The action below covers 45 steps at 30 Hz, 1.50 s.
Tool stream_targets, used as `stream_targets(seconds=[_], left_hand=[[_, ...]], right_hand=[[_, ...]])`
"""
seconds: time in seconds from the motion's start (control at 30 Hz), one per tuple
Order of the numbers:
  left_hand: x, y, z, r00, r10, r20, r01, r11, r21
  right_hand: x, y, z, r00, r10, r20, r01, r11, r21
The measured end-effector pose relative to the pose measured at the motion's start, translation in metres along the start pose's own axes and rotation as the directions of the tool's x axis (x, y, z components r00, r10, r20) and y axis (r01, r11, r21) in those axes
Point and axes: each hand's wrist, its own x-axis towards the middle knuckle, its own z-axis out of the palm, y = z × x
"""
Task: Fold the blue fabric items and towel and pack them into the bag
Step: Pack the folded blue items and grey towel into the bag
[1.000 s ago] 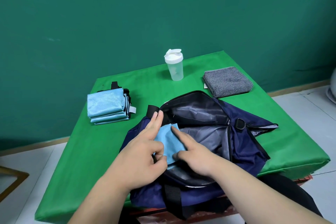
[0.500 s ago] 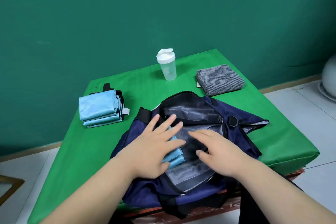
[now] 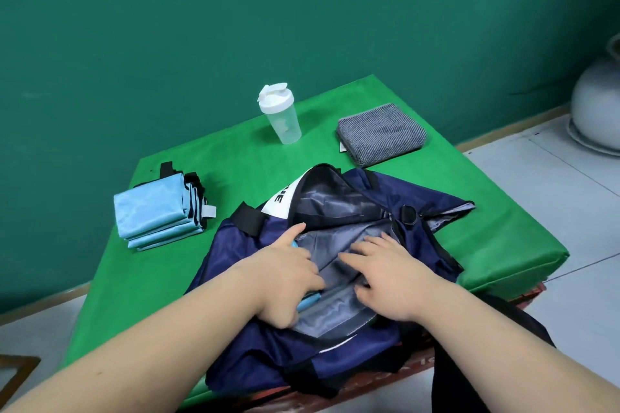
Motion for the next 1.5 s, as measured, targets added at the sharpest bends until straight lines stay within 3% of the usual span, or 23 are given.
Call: stream_targets(seconds=[0.17, 0.37, 0.53, 0.87, 0.97, 1.07, 1.17, 1.5], left_hand=[[-0.009, -0.006, 0.013, 1.0, 0.017, -0.026, -0.017, 1.0, -0.006], [-0.015, -0.005, 0.02, 0.996, 0.054, -0.076, -0.053, 0.998, 0.015], [-0.015, -0.006, 0.024, 0.993, 0.036, -0.114, -0.04, 0.999, -0.034], [-0.024, -0.01, 0.029, 0.992, 0.006, -0.123, -0.026, 0.987, -0.158], [-0.026, -0.012, 0.032, 0.992, 0.008, -0.125, -0.03, 0.984, -0.175], [-0.026, -0.01, 0.034, 0.993, 0.007, -0.116, -0.024, 0.989, -0.147], [-0.025, -0.009, 0.035, 0.993, 0.003, -0.115, -0.019, 0.99, -0.137], [-0.029, -0.004, 0.039, 0.987, 0.004, -0.16, -0.022, 0.994, -0.105]], right_hand=[[-0.002, 0.004, -0.006, 0.998, 0.055, -0.026, -0.054, 0.997, 0.046], [-0.003, -0.005, -0.012, 0.968, -0.041, -0.248, 0.031, 0.999, -0.044], [0.007, 0.005, -0.012, 0.986, -0.036, -0.162, 0.015, 0.991, -0.13], [0.013, 0.011, -0.015, 0.992, 0.026, -0.126, -0.04, 0.993, -0.112], [0.011, 0.005, -0.025, 0.975, -0.1, -0.198, 0.068, 0.984, -0.162], [0.014, -0.001, -0.039, 0.884, -0.351, -0.309, 0.268, 0.921, -0.281], [0.024, -0.006, -0.054, 0.832, -0.442, -0.336, 0.302, 0.868, -0.394], [0.065, 0.012, -0.042, 0.963, -0.248, -0.102, 0.185, 0.892, -0.413]])
